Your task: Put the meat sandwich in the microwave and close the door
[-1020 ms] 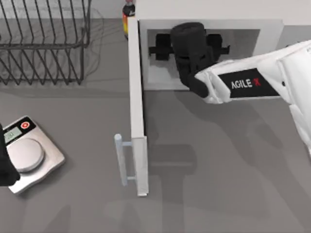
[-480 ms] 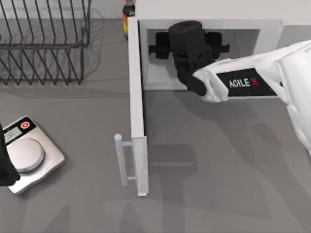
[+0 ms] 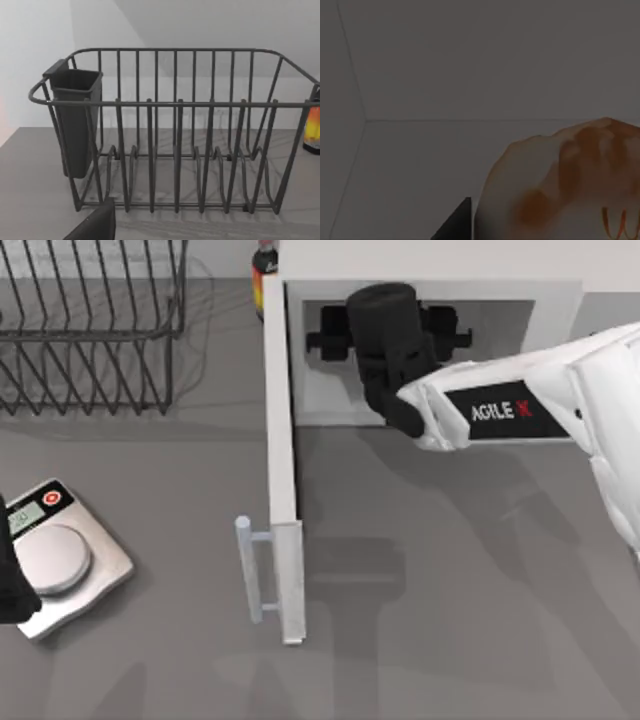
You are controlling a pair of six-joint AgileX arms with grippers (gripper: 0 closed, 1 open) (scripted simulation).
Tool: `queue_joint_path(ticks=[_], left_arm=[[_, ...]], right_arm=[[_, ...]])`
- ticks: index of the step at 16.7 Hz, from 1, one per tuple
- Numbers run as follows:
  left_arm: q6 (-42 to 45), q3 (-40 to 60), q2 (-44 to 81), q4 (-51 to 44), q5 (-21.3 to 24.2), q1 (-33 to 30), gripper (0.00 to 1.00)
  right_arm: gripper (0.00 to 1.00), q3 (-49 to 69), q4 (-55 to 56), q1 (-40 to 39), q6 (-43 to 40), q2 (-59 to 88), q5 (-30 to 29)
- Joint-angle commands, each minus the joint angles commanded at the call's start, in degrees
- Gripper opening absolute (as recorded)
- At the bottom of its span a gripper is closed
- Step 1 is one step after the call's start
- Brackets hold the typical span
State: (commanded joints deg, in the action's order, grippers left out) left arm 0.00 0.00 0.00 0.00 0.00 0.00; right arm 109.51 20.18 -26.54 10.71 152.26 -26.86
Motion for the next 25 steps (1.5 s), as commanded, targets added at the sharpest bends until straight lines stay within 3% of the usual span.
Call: queue_joint_path(ticks=[6,7,14,15,20,25], left_arm=[[0.0,0.0,0.0,0.0,0.0,0.0,1.0],[0.0,0.0,0.0,0.0,0.0,0.0,1.0],[0.0,0.0,0.0,0.0,0.0,0.0,1.0],[0.0,0.0,0.0,0.0,0.0,0.0,1.0],[0.0,0.0,0.0,0.0,0.0,0.0,1.0],[0.0,0.0,0.0,0.0,0.0,0.0,1.0]], right_arm=[[0.98,0.0,0.0,0.0,0.0,0.0,0.0],[1.0,0.0,0.0,0.0,0.0,0.0,0.0],[1.0,0.0,0.0,0.0,0.0,0.0,0.0],[1.0,-10.7,4.8,-3.4,0.4,-6.8,-5.0],[1.0,-16.7,7.6,-5.0,2.0,-11.4,-7.9],[1.0,-35.6,13.8,-11.3,5.4,-20.2,-13.6]])
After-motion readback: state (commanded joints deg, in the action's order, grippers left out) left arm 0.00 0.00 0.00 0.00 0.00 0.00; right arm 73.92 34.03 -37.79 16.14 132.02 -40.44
